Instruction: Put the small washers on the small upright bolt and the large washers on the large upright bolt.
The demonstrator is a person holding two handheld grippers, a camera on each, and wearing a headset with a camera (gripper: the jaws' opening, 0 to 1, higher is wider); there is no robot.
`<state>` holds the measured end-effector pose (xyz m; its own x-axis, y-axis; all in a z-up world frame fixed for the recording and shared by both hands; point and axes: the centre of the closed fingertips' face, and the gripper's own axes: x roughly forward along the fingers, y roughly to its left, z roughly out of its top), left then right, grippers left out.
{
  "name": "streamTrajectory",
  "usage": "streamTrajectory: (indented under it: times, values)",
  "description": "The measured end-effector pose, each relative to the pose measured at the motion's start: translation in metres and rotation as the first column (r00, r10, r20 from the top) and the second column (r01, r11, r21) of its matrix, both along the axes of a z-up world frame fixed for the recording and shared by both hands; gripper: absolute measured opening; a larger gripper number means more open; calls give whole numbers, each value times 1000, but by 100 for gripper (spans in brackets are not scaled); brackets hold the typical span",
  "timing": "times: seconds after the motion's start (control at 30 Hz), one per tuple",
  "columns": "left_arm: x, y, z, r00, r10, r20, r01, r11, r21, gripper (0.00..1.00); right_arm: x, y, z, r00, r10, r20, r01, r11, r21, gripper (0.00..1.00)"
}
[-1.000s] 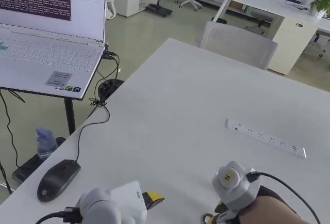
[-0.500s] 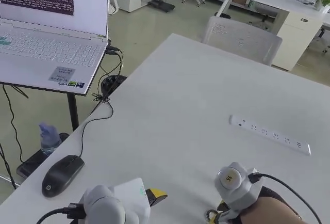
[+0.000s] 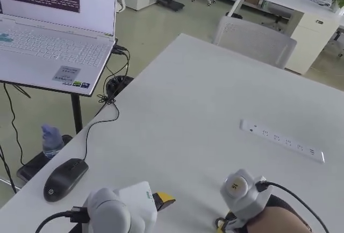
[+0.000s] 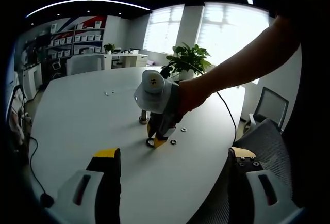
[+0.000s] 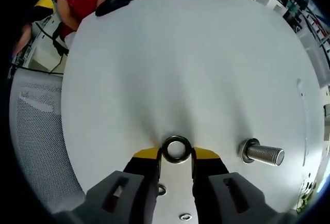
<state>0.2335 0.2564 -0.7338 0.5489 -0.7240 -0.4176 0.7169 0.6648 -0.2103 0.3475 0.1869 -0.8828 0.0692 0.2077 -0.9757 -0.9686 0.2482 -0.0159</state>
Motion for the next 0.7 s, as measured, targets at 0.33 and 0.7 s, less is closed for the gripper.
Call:
streamTrajectory:
  times: [0.33, 0.7]
  values:
    - [-3, -1, 0, 1000, -3, 0, 3, 1000, 0, 85, 0, 0, 1, 1000, 6, -15, -6, 1000, -5, 21]
    - [-3, 3, 0, 1000, 0, 1, 0, 1000, 2, 85, 1, 1, 0, 1000, 4, -21, -4, 1000, -14, 20]
